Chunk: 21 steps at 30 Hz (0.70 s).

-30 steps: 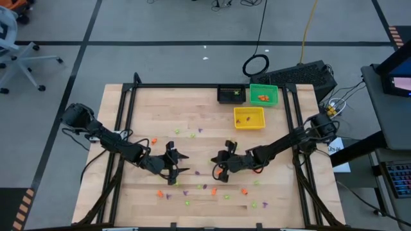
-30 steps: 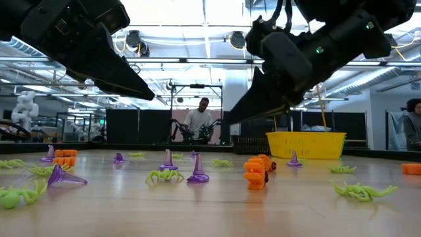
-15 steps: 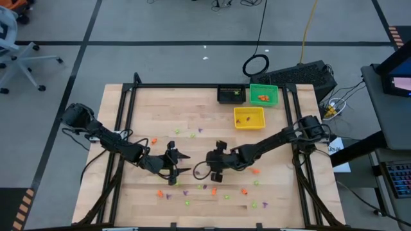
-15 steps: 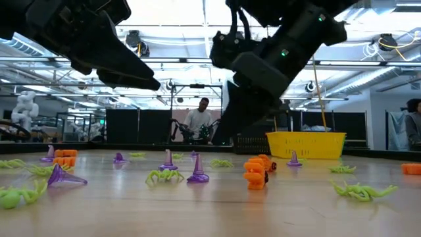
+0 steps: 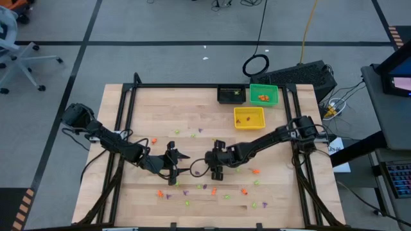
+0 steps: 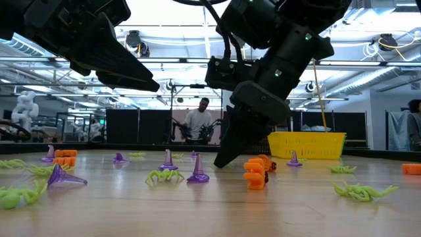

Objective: Sort Halloween decoration
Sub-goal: Put the green spider toy into the black basket

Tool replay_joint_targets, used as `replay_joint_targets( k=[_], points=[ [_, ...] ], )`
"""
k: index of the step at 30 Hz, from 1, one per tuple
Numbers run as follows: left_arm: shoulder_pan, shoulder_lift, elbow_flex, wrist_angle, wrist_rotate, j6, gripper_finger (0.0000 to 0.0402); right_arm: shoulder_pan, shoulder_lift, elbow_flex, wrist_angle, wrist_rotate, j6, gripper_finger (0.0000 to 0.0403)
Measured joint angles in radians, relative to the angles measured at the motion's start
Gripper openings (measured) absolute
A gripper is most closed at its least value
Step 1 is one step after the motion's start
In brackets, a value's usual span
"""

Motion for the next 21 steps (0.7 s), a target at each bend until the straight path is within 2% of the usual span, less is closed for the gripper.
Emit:
replay_joint_targets(
  k=[4, 14, 17, 21],
  points=[
    [0.000, 0.000, 0.000, 0.000, 0.006, 0.000, 0.0235, 0.000, 0.000, 0.000, -0.009, -0.002, 0.009, 0.0154],
    [0.000, 0.000, 0.000, 0.000, 0.006, 0.000, 0.0235, 0.000, 0.000, 0.000, -0.013, -0.006, 0.001, 0.0030],
    [0.000, 0.000, 0.000, 0.000, 0.006, 0.000, 0.0235, 0.000, 0.000, 0.000, -0.010, -0.004, -0.011, 0.0011],
    [0.000, 0.000, 0.000, 0.000, 0.005, 0.000, 0.0235, -0.001, -0.009, -0.002, -0.012, -0.016, -0.018, 0.0005]
  ],
)
